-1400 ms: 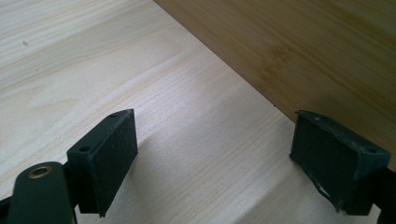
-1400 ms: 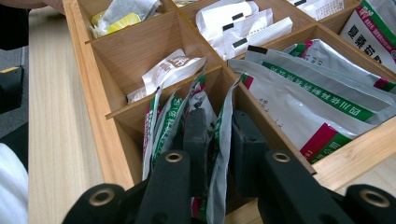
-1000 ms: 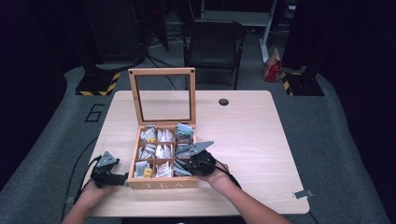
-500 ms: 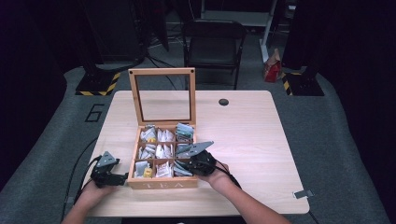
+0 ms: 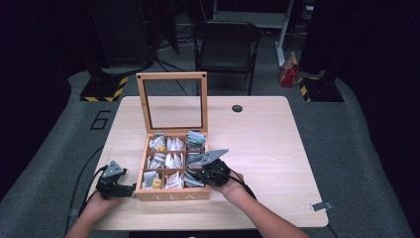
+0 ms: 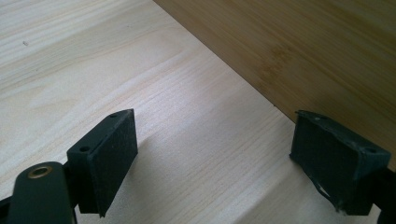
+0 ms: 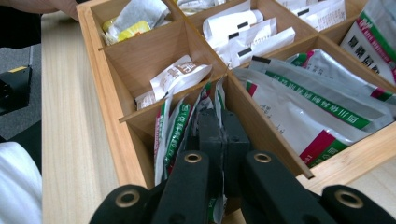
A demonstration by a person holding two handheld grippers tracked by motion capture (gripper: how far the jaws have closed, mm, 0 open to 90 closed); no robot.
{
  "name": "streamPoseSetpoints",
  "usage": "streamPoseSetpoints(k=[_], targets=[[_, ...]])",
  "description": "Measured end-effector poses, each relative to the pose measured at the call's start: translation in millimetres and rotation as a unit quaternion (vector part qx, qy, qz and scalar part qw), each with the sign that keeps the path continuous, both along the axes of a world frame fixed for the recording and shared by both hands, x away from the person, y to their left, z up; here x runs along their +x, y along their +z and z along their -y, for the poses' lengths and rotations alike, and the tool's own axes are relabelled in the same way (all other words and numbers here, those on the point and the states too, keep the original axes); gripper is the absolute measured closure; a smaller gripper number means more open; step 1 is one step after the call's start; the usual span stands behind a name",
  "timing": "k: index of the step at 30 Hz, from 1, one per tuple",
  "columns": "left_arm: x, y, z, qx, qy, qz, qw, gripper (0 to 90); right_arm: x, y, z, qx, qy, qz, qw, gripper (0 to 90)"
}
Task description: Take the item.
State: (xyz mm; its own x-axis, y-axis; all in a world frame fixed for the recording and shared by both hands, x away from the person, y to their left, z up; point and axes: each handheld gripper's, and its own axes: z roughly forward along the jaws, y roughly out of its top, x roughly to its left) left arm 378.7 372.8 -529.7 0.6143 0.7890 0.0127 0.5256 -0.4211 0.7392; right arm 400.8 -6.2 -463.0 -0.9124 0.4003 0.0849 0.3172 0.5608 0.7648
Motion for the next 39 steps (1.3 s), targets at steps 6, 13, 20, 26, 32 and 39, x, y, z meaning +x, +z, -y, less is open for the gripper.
streamPoseSetpoints(k=[6, 13, 20, 26, 32, 39], targets=[[0.0, -0.1, 0.0, 0.000, 0.000, 0.000, 1.0000, 14.2, -0.4, 12.4, 2.7, 0.009, 0.002, 0.003, 1.0000, 90.0], [0.0, -0.2, 0.1, 0.000, 0.001, 0.001, 1.0000, 14.2, -0.5, 29.1, 6.5, 0.020, -0.001, 0.003, 0.9998, 90.0], [0.0, -0.2, 0.1, 0.000, 0.001, 0.001, 1.0000, 14.2, -2.5, 45.2, 8.4, 0.030, 0.001, 0.009, 0.9995, 90.0], [0.0, -0.3, 0.1, 0.000, 0.001, 0.002, 1.0000, 14.2, -4.6, 57.4, 8.5, 0.034, 0.006, 0.015, 0.9993, 90.0], [0.0, -0.1, 0.0, 0.000, 0.000, 0.001, 1.0000, 14.2, -4.7, 67.2, 11.1, 0.041, 0.007, 0.017, 0.9990, 90.0], [0.0, -0.3, 0.1, 0.000, 0.001, 0.002, 1.0000, 14.2, -4.9, 77.0, 13.8, 0.044, 0.007, 0.022, 0.9987, 90.0]])
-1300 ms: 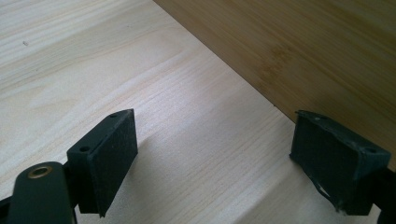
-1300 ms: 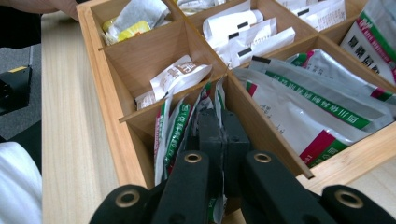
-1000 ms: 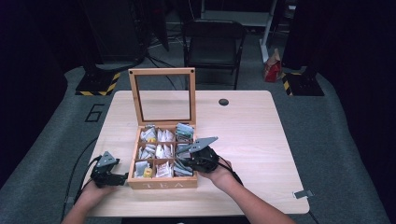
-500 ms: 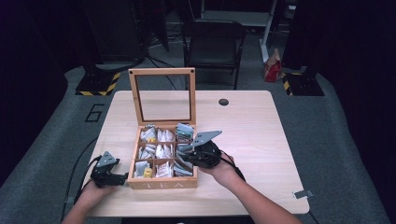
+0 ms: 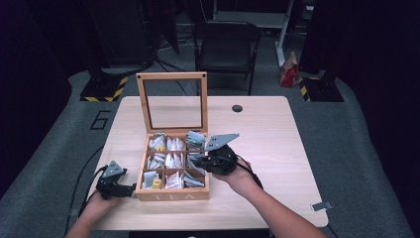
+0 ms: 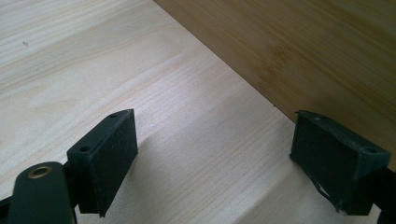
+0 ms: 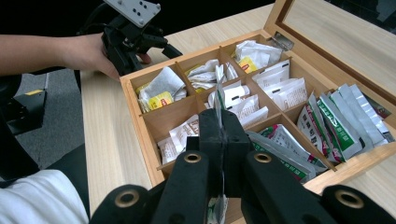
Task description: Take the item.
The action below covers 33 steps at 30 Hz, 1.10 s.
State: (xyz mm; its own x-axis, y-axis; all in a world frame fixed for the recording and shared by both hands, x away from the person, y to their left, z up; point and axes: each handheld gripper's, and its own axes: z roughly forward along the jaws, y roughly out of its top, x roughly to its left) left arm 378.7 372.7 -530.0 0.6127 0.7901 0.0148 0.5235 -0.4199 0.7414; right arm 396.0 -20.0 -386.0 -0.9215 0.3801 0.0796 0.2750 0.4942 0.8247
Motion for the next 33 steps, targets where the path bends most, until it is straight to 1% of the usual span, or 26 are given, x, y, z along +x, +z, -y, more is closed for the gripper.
streamPoseSetpoints(k=[1, 2, 5, 6, 8, 11, 12, 13, 14, 15, 16, 18, 19, 20, 21, 22, 23, 26, 29, 31, 32, 33], targets=[[0.0, -0.1, 0.1, 0.000, 0.000, 0.001, 1.0000, 14.2, -0.2, 1.2, -0.1, 0.001, 0.000, -0.001, 1.0000, 89.9], [0.0, 0.4, -0.2, 0.001, -0.001, -0.002, 1.0000, 14.2, -0.3, 2.7, -0.1, 0.002, 0.002, 0.001, 1.0000, 89.9], [-0.2, -0.5, 0.4, -0.003, 0.002, 0.001, 1.0000, 14.2, -0.1, 6.3, -0.1, 0.001, 0.007, 0.005, 1.0000, 89.9], [-0.2, 0.3, -0.1, 0.000, -0.001, -0.003, 1.0000, 14.2, -0.6, 7.2, 0.0, 0.001, 0.005, 0.002, 1.0000, 89.9], [0.0, -0.2, 0.1, 0.000, 0.000, 0.001, 1.0000, 14.2, -0.2, 9.2, 0.2, 0.004, 0.007, 0.002, 1.0000, 89.9], [0.0, 0.3, -0.2, 0.001, -0.001, -0.002, 1.0000, 14.2, 0.2, 11.7, 0.6, 0.007, 0.010, 0.004, 0.9999, 89.9], [-0.2, 0.2, 0.0, -0.001, -0.001, -0.004, 1.0000, 14.2, -0.5, 12.3, 0.6, 0.007, 0.007, 0.000, 0.9999, 89.9], [0.0, 0.1, -0.1, 0.000, -0.001, -0.001, 1.0000, 14.2, -0.3, 12.8, 0.7, 0.007, 0.008, 0.003, 0.9999, 89.9], [0.1, 0.4, -0.3, 0.001, -0.002, -0.002, 1.0000, 14.2, -0.5, 13.3, 1.0, 0.007, 0.008, 0.002, 0.9999, 89.9], [-0.2, -0.7, 0.5, -0.004, 0.002, 0.001, 1.0000, 14.2, -0.1, 13.5, 1.2, 0.007, 0.010, 0.004, 0.9999, 89.9], [-0.1, 0.3, -0.2, 0.000, -0.001, -0.003, 1.0000, 14.2, -0.1, 13.8, 1.5, 0.007, 0.010, 0.005, 0.9999, 89.9], [0.0, 0.3, -0.3, 0.001, -0.002, -0.002, 1.0000, 14.2, -0.3, 14.2, 2.4, 0.008, 0.005, 0.003, 0.9999, 89.9], [-0.5, 0.0, 0.4, -0.004, 0.001, -0.006, 1.0000, 14.2, 0.0, 14.3, 3.4, 0.008, 0.004, 0.004, 0.9999, 89.9], [0.1, 0.4, -0.3, 0.001, -0.002, -0.002, 1.0000, 14.2, 0.6, 14.3, 4.0, 0.009, 0.005, 0.006, 0.9999, 89.9], [0.0, 0.1, -0.1, 0.000, 0.000, 0.000, 1.0000, 14.2, 1.2, 14.5, 5.3, 0.008, 0.003, 0.007, 0.9999, 89.9], [-0.4, 0.0, 0.4, -0.004, 0.001, -0.005, 1.0000, 14.2, 1.4, 14.7, 6.6, 0.009, 0.000, 0.005, 0.9999, 89.8], [0.0, 0.1, -0.1, 0.001, -0.001, 0.000, 1.0000, 14.2, 2.0, 15.1, 8.6, 0.009, -0.003, 0.006, 0.9999, 89.9], [-0.2, -0.1, 0.2, -0.002, 0.001, -0.002, 1.0000, 14.2, 3.6, 16.2, 13.5, 0.011, -0.007, 0.010, 0.9999, 89.8], [0.1, -0.2, 0.1, 0.000, 0.000, 0.001, 1.0000, 14.2, 5.4, 17.1, 19.8, 0.012, -0.015, 0.013, 0.9997, 89.8], [-0.2, 0.0, 0.2, -0.002, 0.000, -0.003, 1.0000, 14.2, 5.8, 17.1, 24.2, 0.017, -0.027, 0.012, 0.9994, 89.8], [-0.2, 0.2, 0.0, -0.001, 0.000, -0.004, 1.0000, 14.2, 6.7, 17.0, 26.1, 0.017, -0.024, 0.015, 0.9994, 89.8], [-0.1, -0.1, 0.1, -0.001, 0.000, -0.001, 1.0000, 14.2, 6.5, 16.9, 27.7, 0.019, -0.033, 0.013, 0.9992, 89.8]])
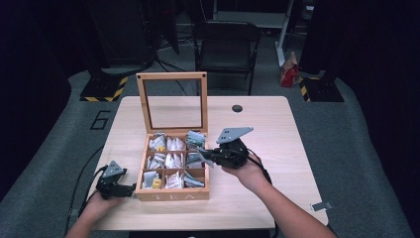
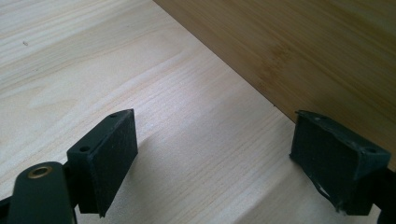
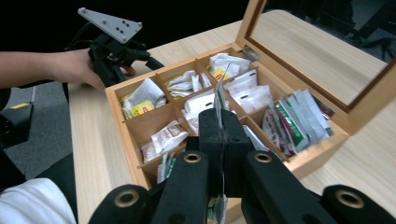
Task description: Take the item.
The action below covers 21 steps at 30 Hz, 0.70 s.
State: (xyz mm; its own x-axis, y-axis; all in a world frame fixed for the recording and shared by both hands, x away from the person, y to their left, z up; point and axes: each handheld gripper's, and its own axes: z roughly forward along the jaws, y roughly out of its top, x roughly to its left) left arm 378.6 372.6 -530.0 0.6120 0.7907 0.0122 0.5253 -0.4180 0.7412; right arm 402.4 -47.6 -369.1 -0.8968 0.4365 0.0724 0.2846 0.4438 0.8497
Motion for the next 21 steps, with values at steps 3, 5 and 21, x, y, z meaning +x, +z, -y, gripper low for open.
streamPoseSetpoints(k=[3, 5, 21], targets=[[0.2, 0.2, -0.2, 0.001, -0.001, 0.000, 1.0000, 14.2, 2.3, -1.2, 6.1, 0.001, -0.006, 0.002, 1.0000, 89.8], [0.1, 0.1, -0.1, 0.001, -0.001, 0.000, 1.0000, 14.2, 4.0, -2.0, 10.2, 0.001, -0.011, 0.001, 0.9999, 89.8], [0.0, 0.3, -0.2, 0.000, -0.001, -0.002, 1.0000, 14.2, 11.5, 0.7, 36.8, 0.003, -0.049, 0.002, 0.9988, 89.8]])
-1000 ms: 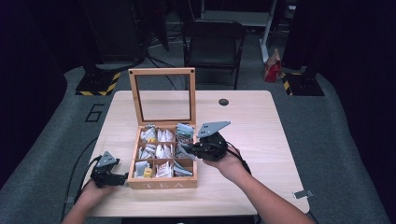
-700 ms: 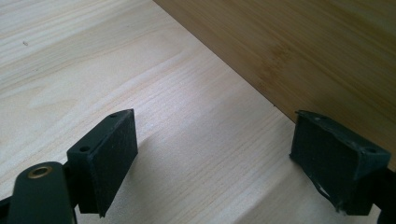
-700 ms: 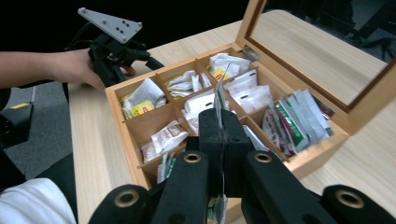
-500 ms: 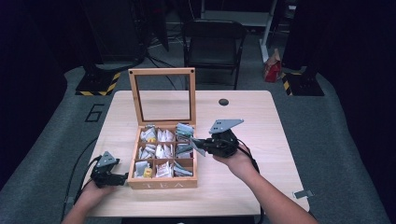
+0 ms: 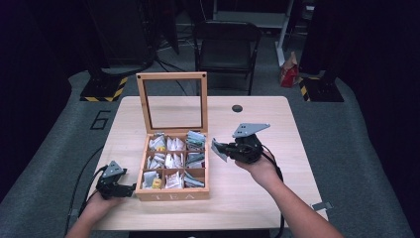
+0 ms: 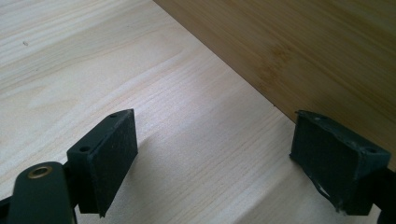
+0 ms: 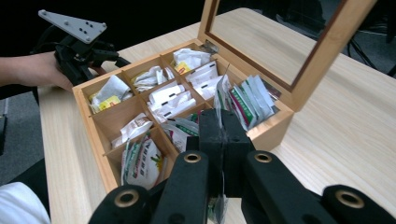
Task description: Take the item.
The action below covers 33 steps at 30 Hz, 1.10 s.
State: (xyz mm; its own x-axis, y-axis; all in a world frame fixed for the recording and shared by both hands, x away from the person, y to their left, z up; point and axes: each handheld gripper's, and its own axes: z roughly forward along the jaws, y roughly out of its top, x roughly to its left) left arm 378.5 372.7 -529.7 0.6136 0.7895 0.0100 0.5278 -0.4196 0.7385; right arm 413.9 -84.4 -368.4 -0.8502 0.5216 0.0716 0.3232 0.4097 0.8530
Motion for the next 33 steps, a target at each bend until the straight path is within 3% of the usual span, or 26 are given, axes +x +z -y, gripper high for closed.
streamPoseSetpoints(k=[17, 33], targets=[[0.2, -0.2, 0.0, 0.001, 0.000, 0.003, 1.0000, 14.2, 6.1, -1.8, 38.4, 0.000, -0.046, 0.009, 0.9989, 89.8], [0.2, 0.1, -0.2, 0.002, -0.001, 0.001, 1.0000, 14.2, 12.5, -8.1, 74.2, 0.005, -0.095, 0.010, 0.9954, 89.7]])
